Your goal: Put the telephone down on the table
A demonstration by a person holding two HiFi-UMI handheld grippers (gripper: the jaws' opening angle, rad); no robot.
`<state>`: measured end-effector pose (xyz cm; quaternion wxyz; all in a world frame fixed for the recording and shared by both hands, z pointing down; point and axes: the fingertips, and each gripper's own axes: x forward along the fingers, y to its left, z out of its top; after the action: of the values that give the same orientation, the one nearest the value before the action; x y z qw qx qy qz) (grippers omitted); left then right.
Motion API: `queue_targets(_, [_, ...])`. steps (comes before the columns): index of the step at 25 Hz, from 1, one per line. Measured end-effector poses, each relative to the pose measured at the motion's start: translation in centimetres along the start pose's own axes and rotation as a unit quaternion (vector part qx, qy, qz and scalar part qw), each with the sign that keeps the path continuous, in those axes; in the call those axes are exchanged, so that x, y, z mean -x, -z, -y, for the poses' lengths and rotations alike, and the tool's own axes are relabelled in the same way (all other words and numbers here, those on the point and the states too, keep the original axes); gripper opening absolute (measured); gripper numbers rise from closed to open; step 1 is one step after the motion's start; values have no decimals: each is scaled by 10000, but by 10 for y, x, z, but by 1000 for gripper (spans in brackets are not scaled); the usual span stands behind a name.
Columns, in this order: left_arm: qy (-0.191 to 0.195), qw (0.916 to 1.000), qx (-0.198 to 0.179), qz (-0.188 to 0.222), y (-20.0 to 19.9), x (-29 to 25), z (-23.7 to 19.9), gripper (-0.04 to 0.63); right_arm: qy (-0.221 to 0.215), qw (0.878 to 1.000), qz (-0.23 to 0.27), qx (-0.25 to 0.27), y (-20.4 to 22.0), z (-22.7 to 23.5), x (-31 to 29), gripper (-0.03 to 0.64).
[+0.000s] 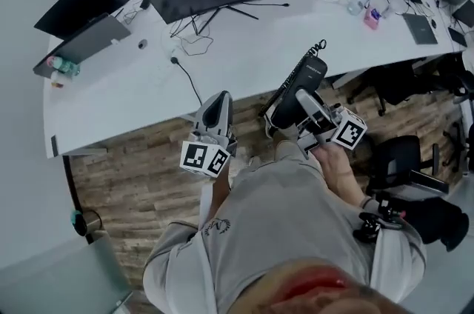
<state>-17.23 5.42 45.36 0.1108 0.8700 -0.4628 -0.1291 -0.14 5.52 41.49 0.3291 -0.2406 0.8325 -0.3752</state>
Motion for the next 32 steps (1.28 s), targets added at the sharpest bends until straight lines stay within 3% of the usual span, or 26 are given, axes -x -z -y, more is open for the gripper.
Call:
queue_targets(5, [-750, 9968, -172, 217, -29, -13, -53, 11, -405, 9983, -177, -392, -19, 44, -69, 296])
queue_targets(8, [-987, 9944, -237, 283, -38, -40, -75, 11, -588, 9972, -262, -371, -41, 73, -102, 296])
queue_targets(13, [-923, 9941, -553, 107, -49, -111, -95, 11, -652, 9970, -237, -344, -85, 124, -140, 296])
queue_targets(17, [-921, 9944, -510, -78, -41, -174, -102, 11, -475, 9975, -333, -404, -120, 173, -154, 296])
queue_targets(23, [-506, 9973, -480, -232, -18, -242, -89, 11, -428, 9971, -560, -283, -151, 214, -171, 296])
queue_targets(27, [-508, 9974, -290, -427, -5, -265, -97, 11, -529, 9962, -494, -486, -162, 223, -183, 296])
queue_targets(32, [-483, 9981, -258, -293, -14, -282, -110, 11, -488, 9962, -520, -506, -165, 226, -192, 296])
